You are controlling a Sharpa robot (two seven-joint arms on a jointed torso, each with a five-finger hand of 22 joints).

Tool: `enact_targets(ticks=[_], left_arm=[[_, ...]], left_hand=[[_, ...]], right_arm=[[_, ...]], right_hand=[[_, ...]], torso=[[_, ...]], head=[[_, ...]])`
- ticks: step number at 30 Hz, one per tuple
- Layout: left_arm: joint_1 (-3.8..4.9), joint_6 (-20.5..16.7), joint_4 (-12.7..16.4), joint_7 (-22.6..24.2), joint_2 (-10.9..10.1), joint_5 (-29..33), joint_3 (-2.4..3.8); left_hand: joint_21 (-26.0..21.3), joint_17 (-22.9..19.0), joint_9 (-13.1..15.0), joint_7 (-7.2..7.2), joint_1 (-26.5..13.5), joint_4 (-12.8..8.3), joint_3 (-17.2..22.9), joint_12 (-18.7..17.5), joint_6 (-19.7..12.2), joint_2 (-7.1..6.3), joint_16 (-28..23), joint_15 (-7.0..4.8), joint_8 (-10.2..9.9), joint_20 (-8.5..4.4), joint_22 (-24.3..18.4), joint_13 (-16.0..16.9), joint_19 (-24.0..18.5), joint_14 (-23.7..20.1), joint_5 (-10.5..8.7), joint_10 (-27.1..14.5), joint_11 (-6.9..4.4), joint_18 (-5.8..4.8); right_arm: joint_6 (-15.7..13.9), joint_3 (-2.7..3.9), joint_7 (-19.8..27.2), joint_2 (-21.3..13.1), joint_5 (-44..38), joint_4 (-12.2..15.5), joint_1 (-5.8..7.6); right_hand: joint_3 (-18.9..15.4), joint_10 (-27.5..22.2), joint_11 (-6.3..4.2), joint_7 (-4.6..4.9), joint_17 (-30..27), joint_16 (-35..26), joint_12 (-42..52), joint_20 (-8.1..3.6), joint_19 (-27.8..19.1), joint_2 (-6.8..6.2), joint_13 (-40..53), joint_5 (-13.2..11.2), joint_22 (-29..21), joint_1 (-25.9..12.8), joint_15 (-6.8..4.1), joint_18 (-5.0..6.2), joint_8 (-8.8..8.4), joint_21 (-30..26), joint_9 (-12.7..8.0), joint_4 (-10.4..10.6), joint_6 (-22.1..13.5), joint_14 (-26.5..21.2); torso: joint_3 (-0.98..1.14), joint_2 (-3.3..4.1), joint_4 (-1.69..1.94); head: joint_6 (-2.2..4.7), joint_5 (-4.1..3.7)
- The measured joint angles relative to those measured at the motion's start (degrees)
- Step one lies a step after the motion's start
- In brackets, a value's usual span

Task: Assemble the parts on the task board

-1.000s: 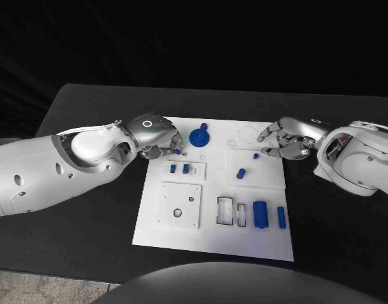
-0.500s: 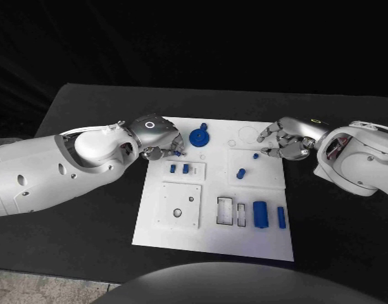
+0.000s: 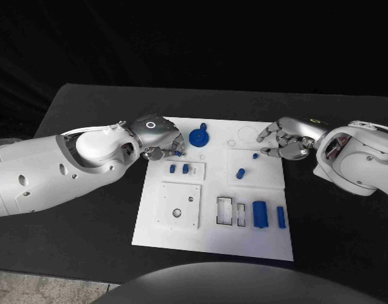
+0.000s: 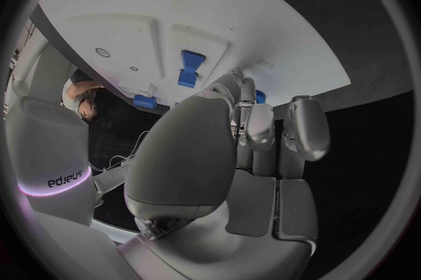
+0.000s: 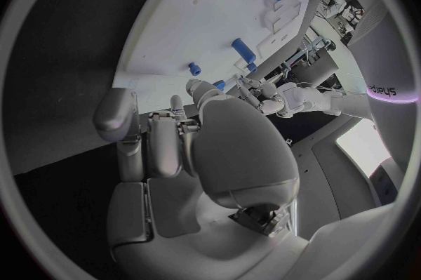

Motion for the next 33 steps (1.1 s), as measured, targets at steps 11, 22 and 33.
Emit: enact_targets(ticks=[11,22,33], left_arm=[[0.00,-0.14,-0.04,-0.30,0.04,0.42,0.00],[0.00,-0.76,-0.10,-0.43,0.19,0.72,0.01],[0.00,-1.21,0.17,-0.59,0.24,0.73,0.02]], left_hand=[[0.00,0.00,-0.05,0.00,0.00,0.00,0.00,0.00,0.00,0.00,0.00,0.00,0.00,0.00,-0.01,0.00,0.00,0.00,0.00,0.00,0.00,0.00],[0.00,0.07,-0.12,0.00,0.00,0.00,0.00,0.00,0.00,0.00,0.00,0.00,-0.11,0.00,-0.01,-0.06,0.00,0.00,0.00,0.20,0.20,0.00],[0.00,0.07,-0.11,0.00,0.00,0.00,0.00,0.00,-0.01,0.00,0.00,0.00,-0.12,0.00,-0.02,-0.17,0.00,0.00,0.00,0.20,0.20,0.00]], right_arm=[[0.12,0.00,-0.09,0.06,0.00,-0.06,-0.04],[0.29,0.00,-0.18,0.10,0.00,-0.14,-0.18],[0.40,0.00,-0.27,0.05,0.00,-0.16,-0.25]], right_hand=[[0.00,0.00,0.00,0.00,0.00,0.00,0.00,0.00,0.00,0.00,0.03,0.00,-0.01,0.00,0.00,0.00,0.00,0.00,0.00,0.00,0.00,0.00],[0.00,0.00,0.00,0.00,0.00,0.00,0.01,0.00,0.00,0.00,0.01,0.00,-0.01,0.00,0.00,0.00,0.00,0.00,0.01,0.00,0.00,0.00],[0.00,0.00,0.00,0.00,-0.08,0.00,0.01,0.00,0.00,-0.24,-0.03,0.00,0.03,0.24,0.00,0.00,0.00,-0.33,-0.06,0.01,0.00,0.00]], torso=[[-0.01,-0.01,0.04],[-0.02,-0.04,0.03],[0.01,0.02,0.03]], head=[[0.00,-0.01],[0.00,-0.01],[0.00,-0.01]])
